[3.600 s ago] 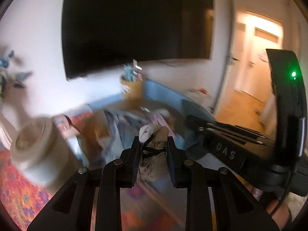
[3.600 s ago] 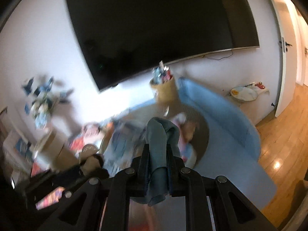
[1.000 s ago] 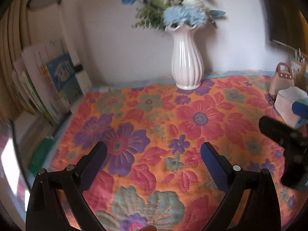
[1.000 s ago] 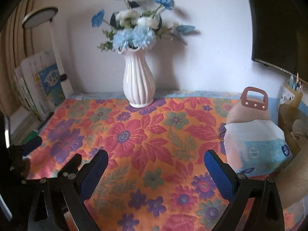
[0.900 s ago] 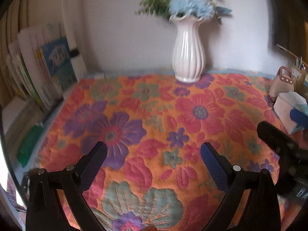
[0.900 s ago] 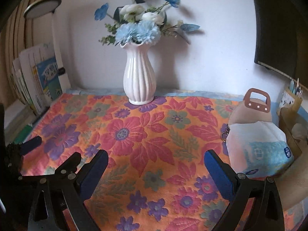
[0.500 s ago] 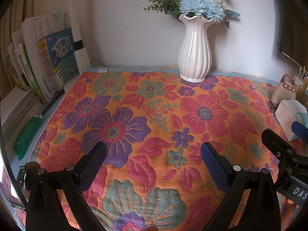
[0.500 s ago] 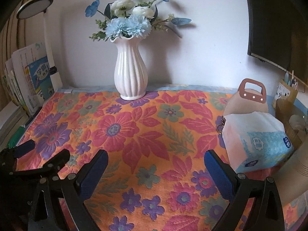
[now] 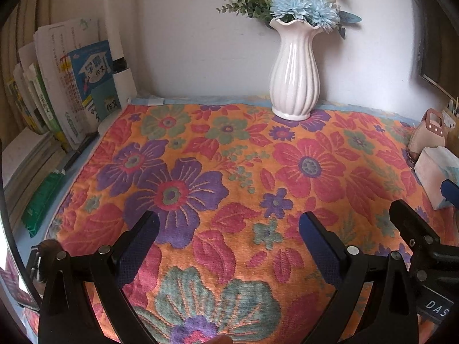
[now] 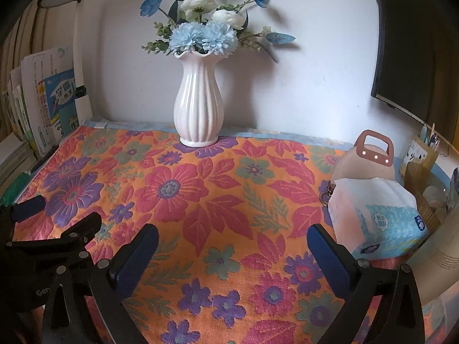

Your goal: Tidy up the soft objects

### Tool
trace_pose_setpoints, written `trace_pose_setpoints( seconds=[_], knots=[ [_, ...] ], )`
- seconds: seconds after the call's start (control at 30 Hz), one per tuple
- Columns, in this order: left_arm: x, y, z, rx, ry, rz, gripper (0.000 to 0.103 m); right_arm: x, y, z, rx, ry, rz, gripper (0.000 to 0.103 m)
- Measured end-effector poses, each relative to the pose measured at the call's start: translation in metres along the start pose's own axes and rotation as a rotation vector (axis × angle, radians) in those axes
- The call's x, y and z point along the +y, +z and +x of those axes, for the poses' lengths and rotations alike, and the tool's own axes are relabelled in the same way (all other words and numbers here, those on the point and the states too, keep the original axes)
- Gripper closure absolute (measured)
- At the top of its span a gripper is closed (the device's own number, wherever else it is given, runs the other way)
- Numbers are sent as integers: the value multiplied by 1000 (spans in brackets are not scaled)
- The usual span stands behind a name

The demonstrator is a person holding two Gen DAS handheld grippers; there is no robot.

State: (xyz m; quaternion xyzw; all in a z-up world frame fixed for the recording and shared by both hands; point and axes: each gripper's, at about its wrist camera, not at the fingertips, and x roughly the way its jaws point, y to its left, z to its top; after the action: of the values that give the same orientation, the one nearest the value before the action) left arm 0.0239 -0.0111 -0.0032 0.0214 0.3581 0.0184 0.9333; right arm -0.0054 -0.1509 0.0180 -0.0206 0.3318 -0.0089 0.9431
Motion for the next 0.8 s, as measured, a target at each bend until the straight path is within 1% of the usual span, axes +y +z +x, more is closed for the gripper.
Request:
trace_pose_setpoints(
  seconds=[0.8],
  knots=[
    [0,0,1,6,3,4,5,-2,0,2,10,10,13,0]
  ],
)
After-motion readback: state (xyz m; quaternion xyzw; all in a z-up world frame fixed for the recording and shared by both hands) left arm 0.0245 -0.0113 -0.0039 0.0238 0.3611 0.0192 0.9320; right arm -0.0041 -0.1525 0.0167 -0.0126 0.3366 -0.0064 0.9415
